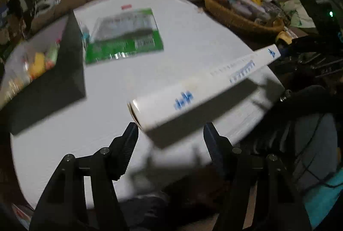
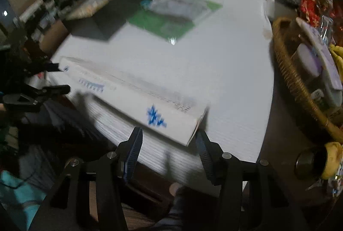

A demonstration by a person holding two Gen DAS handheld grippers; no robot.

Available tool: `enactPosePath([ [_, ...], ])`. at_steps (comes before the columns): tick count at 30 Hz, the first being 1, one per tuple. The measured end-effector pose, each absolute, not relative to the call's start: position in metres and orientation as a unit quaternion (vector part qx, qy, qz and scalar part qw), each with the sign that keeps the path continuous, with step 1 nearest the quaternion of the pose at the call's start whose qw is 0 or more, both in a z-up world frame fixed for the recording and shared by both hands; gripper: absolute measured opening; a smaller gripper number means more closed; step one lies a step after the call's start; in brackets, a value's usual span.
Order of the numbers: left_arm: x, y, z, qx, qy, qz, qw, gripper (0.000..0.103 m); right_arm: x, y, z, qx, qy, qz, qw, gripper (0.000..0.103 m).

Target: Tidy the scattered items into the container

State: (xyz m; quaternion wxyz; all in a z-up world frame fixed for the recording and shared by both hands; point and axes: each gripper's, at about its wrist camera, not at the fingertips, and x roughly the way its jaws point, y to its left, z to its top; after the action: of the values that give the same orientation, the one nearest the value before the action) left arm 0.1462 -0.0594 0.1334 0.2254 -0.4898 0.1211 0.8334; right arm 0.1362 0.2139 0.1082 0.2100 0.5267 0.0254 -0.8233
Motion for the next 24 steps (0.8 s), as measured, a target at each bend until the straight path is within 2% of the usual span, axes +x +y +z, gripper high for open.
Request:
enactPosePath([
  [4, 0.102, -0.049, 0.114, -0.493, 0.127, 0.838, 0.194, 0.06, 0.095, 0.22, 0.096, 0.53, -0.017, -0.824, 0.2, 0.054],
  [8, 0.064, -0.055, 0.093, -0.51, 0.076, 0.834, 0.195, 0.055, 0.059, 0.23, 0.081, 0.528, -0.078, -0.822, 0.199, 0.052],
  [12, 0.064, -0.061, 0.089, -0.494, 0.061, 0.849, 0.18, 0.058, 0.056, 0.219, 0.081, 0.516, -0.047, -0.837, 0.177, 0.054],
  [16, 0.078, -0.058, 0.098, -0.469, 0.07, 0.867, 0.154, 0.076, 0.067, 0.207, 0.092, 0.49, 0.002, -0.858, 0.154, 0.054],
  [17, 0.081, -0.058, 0.1, -0.465, 0.069, 0.871, 0.145, 0.077, 0.069, 0.203, 0.094, 0.48, 0.013, -0.864, 0.148, 0.054],
  [24, 0.099, -0.058, 0.093, -0.472, 0.064, 0.869, 0.135, 0.078, 0.083, 0.192, 0.094, 0.46, 0.034, -0.879, 0.121, 0.056],
])
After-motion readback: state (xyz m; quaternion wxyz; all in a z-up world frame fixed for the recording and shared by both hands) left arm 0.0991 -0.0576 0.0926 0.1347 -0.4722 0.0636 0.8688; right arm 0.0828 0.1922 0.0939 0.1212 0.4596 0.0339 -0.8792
